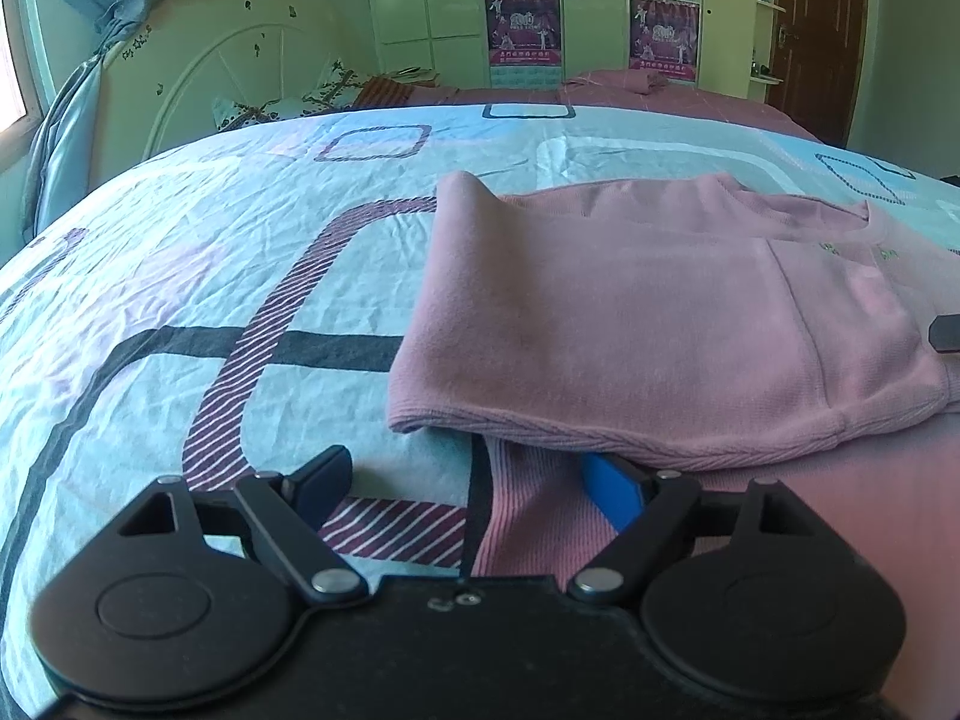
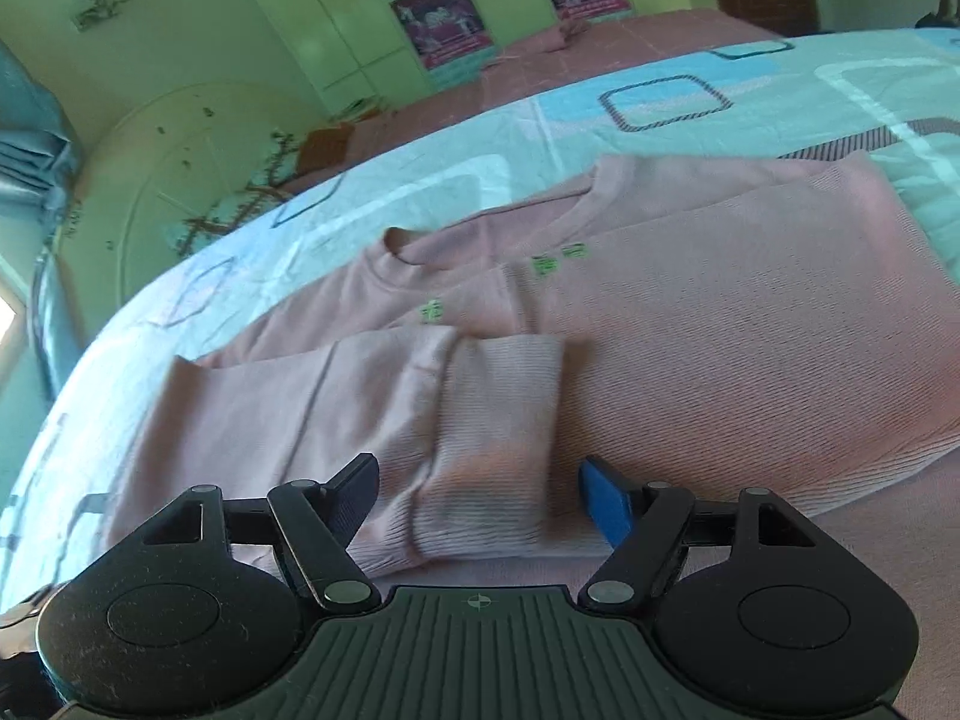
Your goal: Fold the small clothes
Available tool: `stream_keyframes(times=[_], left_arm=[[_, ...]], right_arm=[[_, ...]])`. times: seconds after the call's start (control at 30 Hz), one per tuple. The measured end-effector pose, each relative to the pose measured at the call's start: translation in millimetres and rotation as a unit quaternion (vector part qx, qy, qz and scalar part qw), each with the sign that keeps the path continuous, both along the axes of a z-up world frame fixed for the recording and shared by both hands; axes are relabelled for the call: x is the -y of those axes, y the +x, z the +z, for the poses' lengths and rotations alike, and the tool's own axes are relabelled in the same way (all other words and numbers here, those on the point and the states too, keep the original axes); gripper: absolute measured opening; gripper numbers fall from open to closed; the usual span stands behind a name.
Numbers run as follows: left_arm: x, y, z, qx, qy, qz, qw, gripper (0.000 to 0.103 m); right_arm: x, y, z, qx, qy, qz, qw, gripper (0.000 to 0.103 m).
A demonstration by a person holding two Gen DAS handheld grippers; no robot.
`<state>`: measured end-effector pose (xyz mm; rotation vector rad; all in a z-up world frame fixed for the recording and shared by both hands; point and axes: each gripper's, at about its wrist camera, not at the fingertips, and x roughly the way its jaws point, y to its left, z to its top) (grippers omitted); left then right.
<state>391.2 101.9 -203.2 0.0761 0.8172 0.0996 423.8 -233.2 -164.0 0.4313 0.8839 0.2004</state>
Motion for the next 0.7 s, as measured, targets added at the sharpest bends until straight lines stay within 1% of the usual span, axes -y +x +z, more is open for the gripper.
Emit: stream_keyframes(times=[0.03,0.07,0.1,0.23,0.27,0.37,0.43,0.47,0.5,0.57,0.6,0.63,0.7], left_arm=[[1,0,0,0.001,0.002,-0.002,1.0,0.083],[1,0,0,0.003,0.003,-0.002,1.0,0.083],[2,1,-1,0.004,0.003,-0.001,1.0,0.083],[4,2,-1,0.008,0.007,0.001,0.9999,0.083],[5,2,-1,0.01,0.01,0.0,0.9999,0.083],[7,3,-1,0.015,0.018,0.0,0.9997,0.083],[8,4,-1,0.02,0.022,0.001,0.9996,0.081],[8,5,-1,0.024,0.023,0.003,0.9995,0.077],[9,6,-1,0.026,0.023,0.004,0.9994,0.075],[9,8,-1,0.032,0.023,0.007,0.9992,0.065],[9,9,-1,0.034,0.024,0.007,0.9991,0.062],[9,9,-1,0.036,0.024,0.007,0.999,0.056],[9,9,0,0.039,0.022,0.005,0.999,0.045]], right_arm=[[-1,1,-2,-0.002,-0.001,0.001,1.0,0.067],[-5,1,-2,-0.001,-0.006,0.008,1.0,0.031],[-10,1,-2,-0.001,-0.016,0.02,1.0,0.014],[-26,2,5,0.021,-0.041,0.062,0.997,0.011],[-29,1,10,0.034,-0.05,0.07,0.996,0.011],[-29,-2,33,0.096,-0.101,0.079,0.987,0.01],[-22,0,46,0.121,-0.128,0.081,0.981,0.009],[-18,0,50,0.128,-0.138,0.081,0.979,0.009],[-13,1,52,0.133,-0.151,0.079,0.976,0.003],[-4,3,53,0.135,-0.17,0.072,0.973,0.003],[1,3,51,0.135,-0.18,0.066,0.972,0.003],[7,3,47,0.131,-0.187,0.059,0.972,0.003],[18,5,37,0.114,-0.186,0.049,0.975,0.003]])
